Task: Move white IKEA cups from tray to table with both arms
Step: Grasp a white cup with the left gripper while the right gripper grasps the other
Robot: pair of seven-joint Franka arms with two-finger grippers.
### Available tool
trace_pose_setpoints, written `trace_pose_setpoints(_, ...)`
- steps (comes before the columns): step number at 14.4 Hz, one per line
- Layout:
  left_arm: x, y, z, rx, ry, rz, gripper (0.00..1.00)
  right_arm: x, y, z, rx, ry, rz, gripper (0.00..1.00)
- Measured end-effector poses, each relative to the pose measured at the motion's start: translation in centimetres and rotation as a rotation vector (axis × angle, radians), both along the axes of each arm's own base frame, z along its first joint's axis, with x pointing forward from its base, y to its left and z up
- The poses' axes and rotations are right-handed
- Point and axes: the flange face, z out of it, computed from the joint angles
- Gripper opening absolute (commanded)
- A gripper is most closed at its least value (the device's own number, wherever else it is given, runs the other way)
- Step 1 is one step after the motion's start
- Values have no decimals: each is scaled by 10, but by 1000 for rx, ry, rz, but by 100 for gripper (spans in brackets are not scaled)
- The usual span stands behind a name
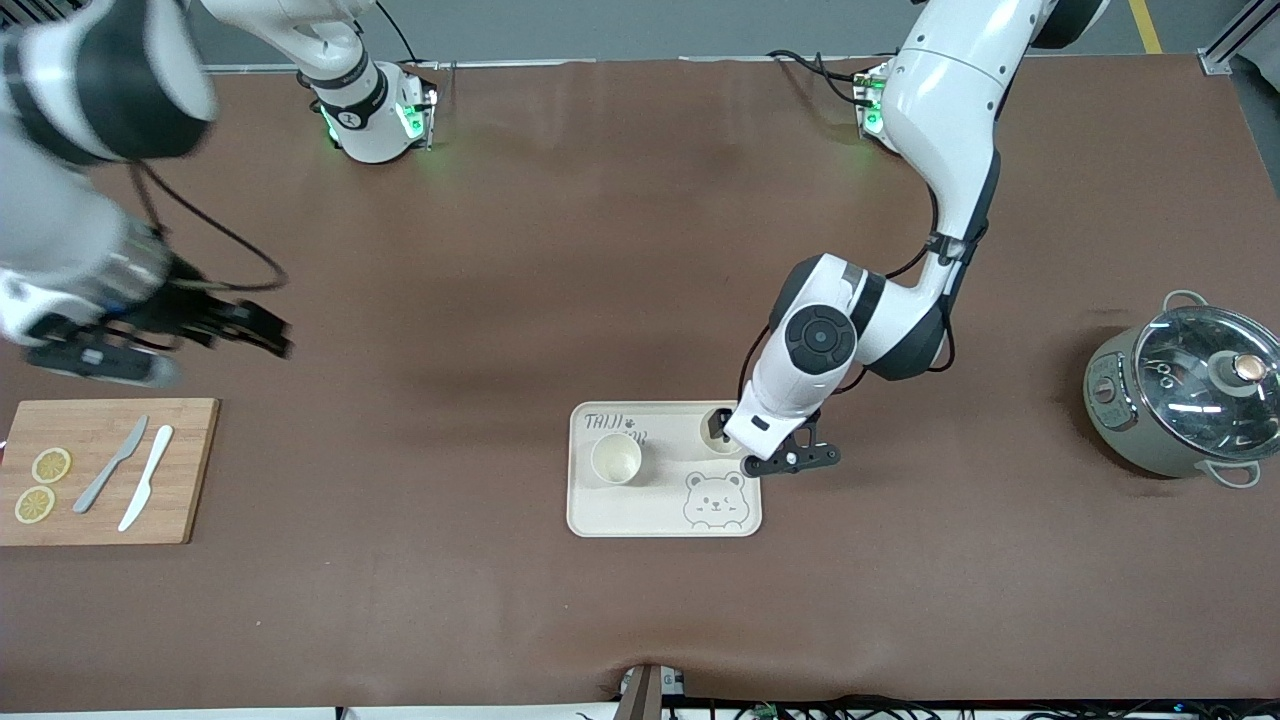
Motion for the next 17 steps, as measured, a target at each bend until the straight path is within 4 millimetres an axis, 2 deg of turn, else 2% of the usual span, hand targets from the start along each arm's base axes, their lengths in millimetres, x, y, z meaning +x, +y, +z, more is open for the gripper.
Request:
trace_pose_setpoints(1, 0, 0, -2, -2, -4, 1, 100, 7, 29, -19, 8, -11, -20, 100)
trace_pose_setpoints(3, -3, 1, -9, -7, -14, 3, 100, 23, 68, -64, 20, -24, -32, 100)
trace_pose_setpoints(5, -10, -1, -20, -11, -20, 8, 100, 40, 92, -109, 29, -37, -26, 100)
trace_pose_setpoints(8, -17, -3, -29, -9, -15, 19, 100, 57, 115, -157, 43, -66, -14, 100)
trace_pose_setpoints(11, -20, -3, -33, -4, -8, 17, 100, 62, 152, -185, 48, -61, 14, 100)
trace_pose_setpoints(15, -21, -4, -35, -3, -5, 16, 100, 55, 192, -201, 50, -51, 47, 100)
trace_pose_setpoints(16, -22, -4, -35, -3, -5, 16, 70, 50, 202, -206, 49, -47, 62, 100)
trace_pose_setpoints(17, -22, -4, -35, -4, -4, 24, 1, 45, 213, -209, 50, -49, 79, 100)
